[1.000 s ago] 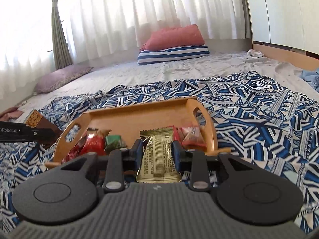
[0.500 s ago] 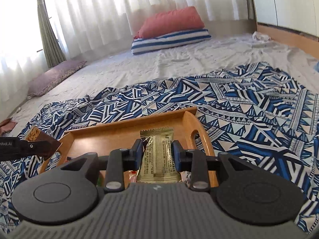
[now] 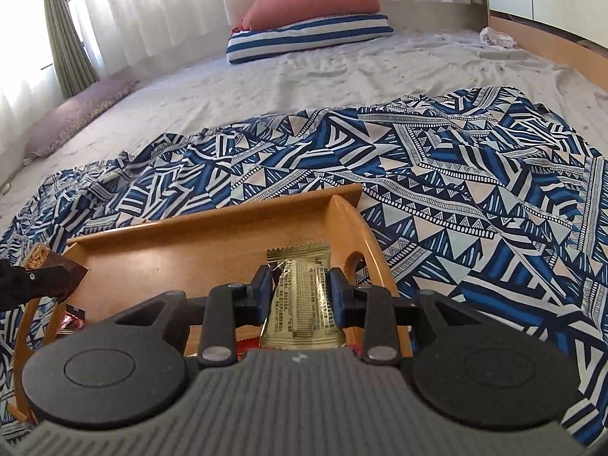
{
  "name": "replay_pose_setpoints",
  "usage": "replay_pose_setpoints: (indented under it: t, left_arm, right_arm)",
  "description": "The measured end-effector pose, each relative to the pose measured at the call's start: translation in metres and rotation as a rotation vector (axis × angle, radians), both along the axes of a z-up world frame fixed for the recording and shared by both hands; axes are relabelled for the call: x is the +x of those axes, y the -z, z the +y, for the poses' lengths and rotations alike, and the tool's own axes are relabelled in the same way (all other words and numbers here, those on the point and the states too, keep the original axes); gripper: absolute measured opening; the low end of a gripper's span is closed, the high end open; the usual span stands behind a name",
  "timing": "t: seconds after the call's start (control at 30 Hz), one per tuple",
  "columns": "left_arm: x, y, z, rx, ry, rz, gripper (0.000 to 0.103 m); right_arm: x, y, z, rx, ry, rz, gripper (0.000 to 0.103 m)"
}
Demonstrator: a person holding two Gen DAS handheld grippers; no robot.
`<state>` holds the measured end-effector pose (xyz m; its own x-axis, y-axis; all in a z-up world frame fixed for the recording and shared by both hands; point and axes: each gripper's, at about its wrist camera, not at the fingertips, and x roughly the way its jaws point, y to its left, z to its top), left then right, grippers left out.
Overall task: Organize snacks
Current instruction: 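Carry the chocolate bar and gold bar over the wooden tray with both tools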
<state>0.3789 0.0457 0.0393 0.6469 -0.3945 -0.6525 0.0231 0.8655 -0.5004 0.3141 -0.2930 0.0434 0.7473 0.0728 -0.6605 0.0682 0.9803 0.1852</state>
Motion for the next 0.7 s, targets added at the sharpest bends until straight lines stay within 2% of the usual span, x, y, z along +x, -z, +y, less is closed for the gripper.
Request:
replay_pose_setpoints:
  t: [0.23,0.53,0.7]
  left_arm:
    - [0.007,0.010,0.003,-0.016,-0.024,0.028,0.019]
    - [0.011,0.018,0.001,0.008,-0.029,0.040,0.019]
    - [0.011,0.023,0.003,-0.005,-0.037,0.045,0.019]
  right_arm:
    - [0.007,0.013,0.008,-0.068,-0.017,0.031,0.037]
    - [0.006,0.019,0.009,-0.082,-0.024,0.034,0.038]
    - [0.007,0.020,0.010,-0.084,-0.029,0.035,0.039]
